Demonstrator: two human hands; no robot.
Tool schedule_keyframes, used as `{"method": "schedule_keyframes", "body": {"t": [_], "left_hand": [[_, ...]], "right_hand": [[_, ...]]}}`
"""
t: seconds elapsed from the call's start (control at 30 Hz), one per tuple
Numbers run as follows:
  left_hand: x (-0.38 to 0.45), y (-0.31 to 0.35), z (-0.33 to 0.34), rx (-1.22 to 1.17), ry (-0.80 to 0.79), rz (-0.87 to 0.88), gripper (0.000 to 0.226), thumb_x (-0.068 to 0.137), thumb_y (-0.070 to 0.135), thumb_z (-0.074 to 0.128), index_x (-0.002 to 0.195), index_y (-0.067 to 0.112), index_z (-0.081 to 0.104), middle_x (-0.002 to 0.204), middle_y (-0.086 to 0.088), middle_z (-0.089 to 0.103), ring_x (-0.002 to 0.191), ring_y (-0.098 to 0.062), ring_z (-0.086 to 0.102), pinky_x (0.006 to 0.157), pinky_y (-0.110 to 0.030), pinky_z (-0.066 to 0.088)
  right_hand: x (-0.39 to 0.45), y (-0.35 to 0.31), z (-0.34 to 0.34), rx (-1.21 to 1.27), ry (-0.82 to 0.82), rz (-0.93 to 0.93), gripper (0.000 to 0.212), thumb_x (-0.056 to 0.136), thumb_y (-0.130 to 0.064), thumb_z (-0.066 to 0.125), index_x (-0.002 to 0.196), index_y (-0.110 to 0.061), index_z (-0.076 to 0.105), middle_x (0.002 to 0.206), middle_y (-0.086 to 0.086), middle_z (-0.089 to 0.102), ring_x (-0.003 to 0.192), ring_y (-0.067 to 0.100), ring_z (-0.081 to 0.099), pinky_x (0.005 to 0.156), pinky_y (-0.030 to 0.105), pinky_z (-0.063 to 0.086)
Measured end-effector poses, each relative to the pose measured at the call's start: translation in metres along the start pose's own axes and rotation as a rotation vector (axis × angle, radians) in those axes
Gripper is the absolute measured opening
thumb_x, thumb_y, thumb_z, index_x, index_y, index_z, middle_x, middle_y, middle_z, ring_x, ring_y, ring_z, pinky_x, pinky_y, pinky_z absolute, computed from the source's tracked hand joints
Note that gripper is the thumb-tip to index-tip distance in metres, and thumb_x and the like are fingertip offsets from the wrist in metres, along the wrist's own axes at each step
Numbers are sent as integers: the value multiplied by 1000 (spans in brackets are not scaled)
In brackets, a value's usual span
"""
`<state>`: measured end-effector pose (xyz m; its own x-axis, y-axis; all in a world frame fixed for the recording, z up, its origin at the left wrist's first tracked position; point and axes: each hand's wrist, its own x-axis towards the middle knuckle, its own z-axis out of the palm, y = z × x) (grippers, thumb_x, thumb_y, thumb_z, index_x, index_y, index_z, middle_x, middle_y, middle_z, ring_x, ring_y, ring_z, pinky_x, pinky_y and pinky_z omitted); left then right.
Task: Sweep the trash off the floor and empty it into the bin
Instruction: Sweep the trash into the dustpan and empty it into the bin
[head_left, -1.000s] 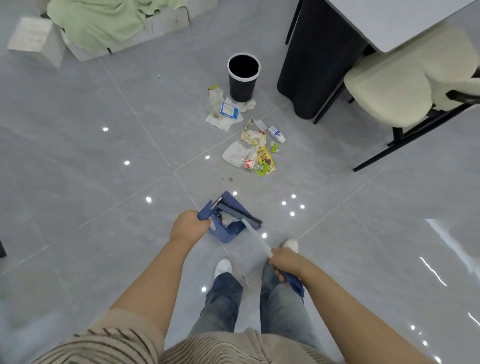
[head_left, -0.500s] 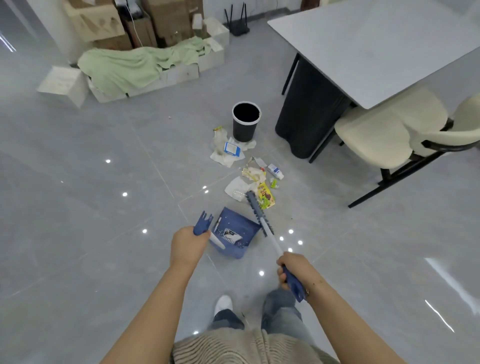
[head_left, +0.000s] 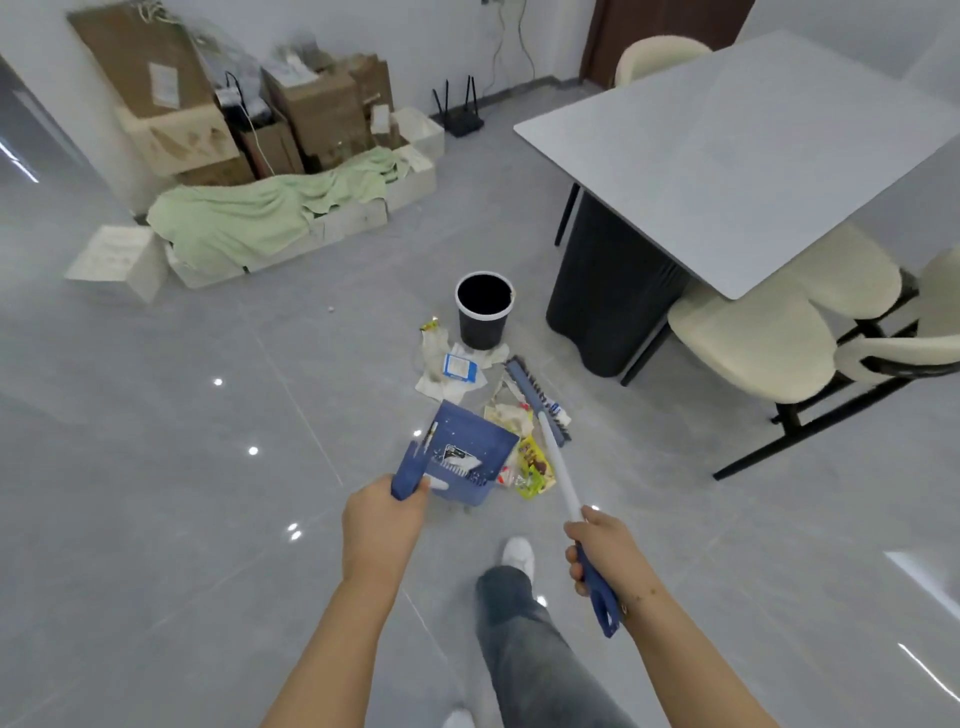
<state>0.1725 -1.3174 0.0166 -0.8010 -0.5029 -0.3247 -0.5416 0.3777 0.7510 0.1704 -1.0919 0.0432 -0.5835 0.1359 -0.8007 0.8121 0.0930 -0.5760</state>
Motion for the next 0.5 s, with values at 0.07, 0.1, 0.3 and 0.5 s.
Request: {"method": "schedule_keyframes", "body": {"t": [0.07,0.1,0.3,0.5], "left_hand": [[28,26,7,-42,46,-25,31,84,28,65,68,1,63,64,-16,65,59,-29,55,58,-34,47],[43,41,10,-66,64,-35,32,84,26,65,68,-1,63,64,-17,65,57,-26,52,56,-32,44],[121,129,25,-160,84,-45,37,87,23,65,61,-3,60,55,-7,58,51,-17,48,52,-25,37],[203,179,25,-271,56,-86,37,86,27,66,58,5,57,53,-6,55,47,-18,44,53,-27,37]], "right_hand": [[28,-32,-5,26,-13,8,43,94,-2,40,134,7,32,60,11,42,45,18,38,42,22,31],[45,-50,-8,23,-19,15,42,94,-3,40,134,7,33,61,11,42,45,18,38,42,22,31],[112,-144,-31,52,-34,83,6,96,-8,45,95,-4,50,59,10,42,43,17,38,40,19,31],[151,-202,-17,52,-26,186,19,94,-3,43,75,-6,42,59,9,40,45,16,34,41,19,28]]}}
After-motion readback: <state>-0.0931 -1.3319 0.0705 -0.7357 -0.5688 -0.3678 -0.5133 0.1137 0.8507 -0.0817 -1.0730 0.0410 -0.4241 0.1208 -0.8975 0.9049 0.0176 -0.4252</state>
